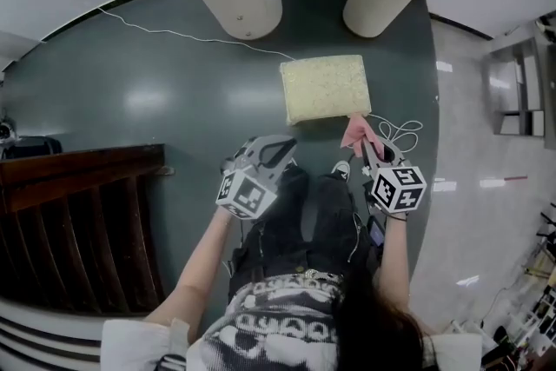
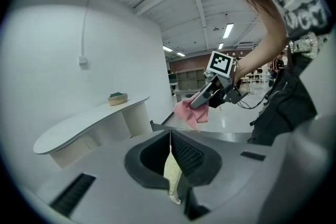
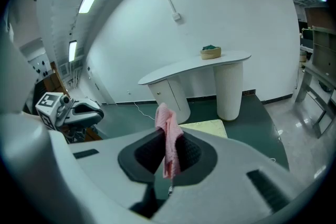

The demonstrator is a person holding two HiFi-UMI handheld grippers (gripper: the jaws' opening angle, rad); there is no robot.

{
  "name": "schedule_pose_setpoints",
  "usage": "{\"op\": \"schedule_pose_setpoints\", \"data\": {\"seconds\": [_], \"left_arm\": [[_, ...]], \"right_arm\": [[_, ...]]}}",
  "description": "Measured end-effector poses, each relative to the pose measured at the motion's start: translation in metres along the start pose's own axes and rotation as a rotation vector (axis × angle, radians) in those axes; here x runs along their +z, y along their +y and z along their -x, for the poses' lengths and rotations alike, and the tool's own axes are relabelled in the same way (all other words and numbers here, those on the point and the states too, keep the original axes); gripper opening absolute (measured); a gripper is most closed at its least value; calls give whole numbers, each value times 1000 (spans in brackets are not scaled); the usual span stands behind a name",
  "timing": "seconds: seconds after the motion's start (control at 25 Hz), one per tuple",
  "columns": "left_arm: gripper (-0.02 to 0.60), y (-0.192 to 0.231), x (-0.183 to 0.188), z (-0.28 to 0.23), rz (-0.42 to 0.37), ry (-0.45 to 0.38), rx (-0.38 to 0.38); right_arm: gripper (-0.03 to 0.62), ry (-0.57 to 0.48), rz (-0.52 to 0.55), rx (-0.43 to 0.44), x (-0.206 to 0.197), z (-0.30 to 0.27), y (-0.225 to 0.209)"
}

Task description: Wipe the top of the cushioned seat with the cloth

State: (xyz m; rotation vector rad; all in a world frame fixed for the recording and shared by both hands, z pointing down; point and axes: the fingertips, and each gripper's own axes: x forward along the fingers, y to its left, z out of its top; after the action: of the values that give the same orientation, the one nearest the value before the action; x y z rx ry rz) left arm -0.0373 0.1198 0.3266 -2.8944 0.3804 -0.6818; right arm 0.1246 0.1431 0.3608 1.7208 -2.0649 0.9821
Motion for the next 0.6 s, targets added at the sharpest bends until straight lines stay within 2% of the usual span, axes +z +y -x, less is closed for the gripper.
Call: {"op": "schedule_pose_setpoints", "data": {"seconds": [0.44, 0.6], "left_arm": [[8, -23, 31, 3, -13, -50, -16], [8, -46, 47, 2, -28, -58, -15]], "right_arm": [[12, -30, 45, 48, 12, 34, 37], [12, -52, 50, 65, 2, 62, 42]]}}
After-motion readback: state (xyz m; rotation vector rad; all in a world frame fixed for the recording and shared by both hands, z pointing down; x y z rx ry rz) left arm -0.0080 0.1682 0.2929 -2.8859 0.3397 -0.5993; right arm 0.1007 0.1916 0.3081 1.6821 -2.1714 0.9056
